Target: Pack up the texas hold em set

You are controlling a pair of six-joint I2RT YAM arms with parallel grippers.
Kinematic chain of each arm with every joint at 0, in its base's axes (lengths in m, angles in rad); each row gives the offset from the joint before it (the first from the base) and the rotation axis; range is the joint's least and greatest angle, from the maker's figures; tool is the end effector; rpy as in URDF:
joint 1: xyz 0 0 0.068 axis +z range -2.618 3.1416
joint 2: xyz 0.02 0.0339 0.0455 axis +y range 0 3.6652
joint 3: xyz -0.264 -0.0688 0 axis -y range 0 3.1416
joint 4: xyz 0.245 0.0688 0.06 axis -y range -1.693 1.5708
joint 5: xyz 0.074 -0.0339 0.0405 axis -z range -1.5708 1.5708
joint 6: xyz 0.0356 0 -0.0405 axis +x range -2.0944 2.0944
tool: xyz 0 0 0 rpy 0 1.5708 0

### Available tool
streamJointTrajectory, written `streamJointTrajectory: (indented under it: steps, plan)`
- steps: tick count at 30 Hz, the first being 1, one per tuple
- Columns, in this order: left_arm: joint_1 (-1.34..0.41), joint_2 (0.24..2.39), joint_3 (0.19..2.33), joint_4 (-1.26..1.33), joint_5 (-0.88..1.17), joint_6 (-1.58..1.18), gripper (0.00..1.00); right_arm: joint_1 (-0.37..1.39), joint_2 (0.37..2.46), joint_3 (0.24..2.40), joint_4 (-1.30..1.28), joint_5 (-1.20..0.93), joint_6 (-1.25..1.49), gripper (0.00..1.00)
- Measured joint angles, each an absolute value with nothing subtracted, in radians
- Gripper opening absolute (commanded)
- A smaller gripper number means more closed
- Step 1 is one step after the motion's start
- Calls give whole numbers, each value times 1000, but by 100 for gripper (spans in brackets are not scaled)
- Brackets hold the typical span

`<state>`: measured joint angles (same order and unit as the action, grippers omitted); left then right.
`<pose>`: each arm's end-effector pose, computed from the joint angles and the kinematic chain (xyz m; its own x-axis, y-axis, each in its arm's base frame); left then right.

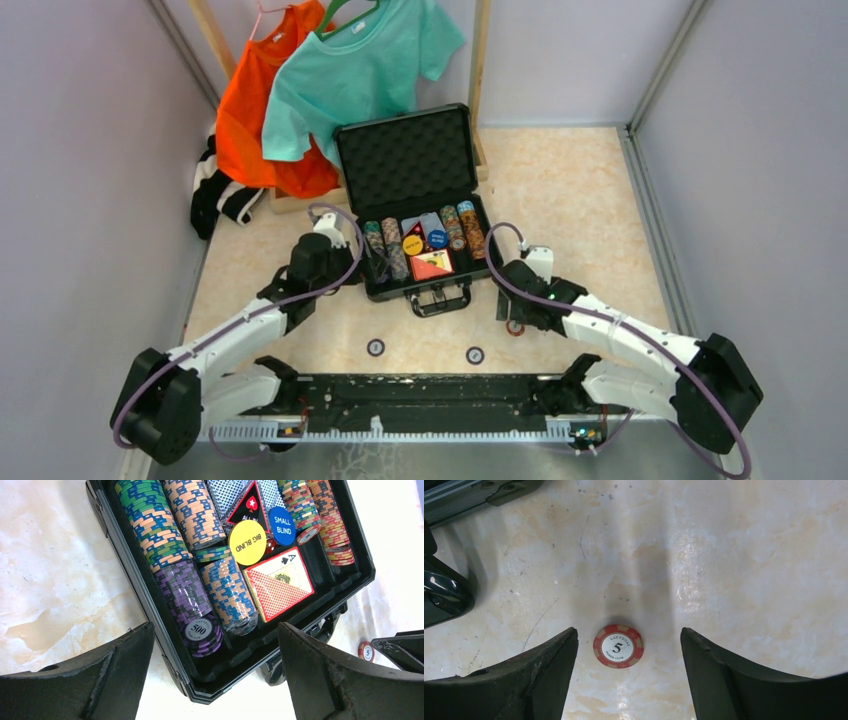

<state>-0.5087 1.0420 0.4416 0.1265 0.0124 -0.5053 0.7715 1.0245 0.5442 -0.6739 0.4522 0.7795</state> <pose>0.1923 -0.1077 0.2025 -0.5892 -0.2257 -0.7759 0.2416 0.8671 -0.4357 0.1332 0.1079 0.1821 -0.8180 0.0864 -0.5687 0.1049 0.9945 0.0002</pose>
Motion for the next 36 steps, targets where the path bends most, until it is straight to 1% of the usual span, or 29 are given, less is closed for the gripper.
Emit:
streamJointTrajectory:
  steps: [6,16,28,36]
  plan:
    - [-509,1048,442,133,15,-505,97,772,1053,528,-628,419,760,74]
    - [-509,1090,440,151,1,-496,97,772,1114,491,-561,397,750,66]
    - [-509,1102,440,160,-74,-453,97,772,1120,492,-538,366,705,65]
    - [-508,1146,440,178,-61,-452,97,781,1093,484,-544,334,726,65]
